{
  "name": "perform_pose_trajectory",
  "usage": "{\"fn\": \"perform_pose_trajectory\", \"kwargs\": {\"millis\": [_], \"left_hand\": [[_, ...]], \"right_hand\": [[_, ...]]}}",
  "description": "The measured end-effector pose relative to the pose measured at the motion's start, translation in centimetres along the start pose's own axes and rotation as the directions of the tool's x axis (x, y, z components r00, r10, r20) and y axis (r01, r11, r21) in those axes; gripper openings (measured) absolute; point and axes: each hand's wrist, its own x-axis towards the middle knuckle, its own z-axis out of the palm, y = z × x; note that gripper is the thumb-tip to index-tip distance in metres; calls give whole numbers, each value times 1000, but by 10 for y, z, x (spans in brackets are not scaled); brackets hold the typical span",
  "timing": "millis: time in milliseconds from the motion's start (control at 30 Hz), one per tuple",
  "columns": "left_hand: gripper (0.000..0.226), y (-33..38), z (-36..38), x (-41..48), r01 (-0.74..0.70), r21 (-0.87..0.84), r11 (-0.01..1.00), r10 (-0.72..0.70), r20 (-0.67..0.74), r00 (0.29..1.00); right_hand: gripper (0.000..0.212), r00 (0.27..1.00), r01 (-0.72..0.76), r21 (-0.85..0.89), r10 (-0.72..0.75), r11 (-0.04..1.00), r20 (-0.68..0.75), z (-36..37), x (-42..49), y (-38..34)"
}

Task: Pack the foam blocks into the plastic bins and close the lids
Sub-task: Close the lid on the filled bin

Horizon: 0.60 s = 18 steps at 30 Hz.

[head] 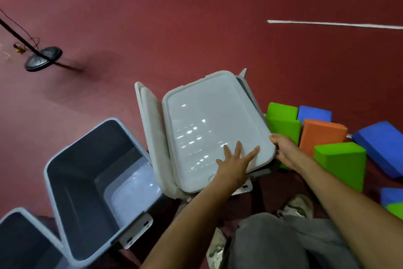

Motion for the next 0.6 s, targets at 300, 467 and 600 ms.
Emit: {"fn": "perform_pose_trajectory", "kwargs": {"millis": [300, 467, 600], "left_hand": [[101, 5, 14, 10, -26, 152, 988, 18, 53, 998], [103, 22, 18, 12, -34, 192, 981, 11, 119, 993], [109, 23, 20, 17, -38, 184, 982, 18, 111, 994]], "right_hand": [[52, 988, -41, -351, -15, 935, -156, -19, 27, 31], [65, 969, 4, -740, -186, 672, -164, -30, 9, 34], [53, 938, 27, -824, -300, 566, -174, -30, -3, 32]]}}
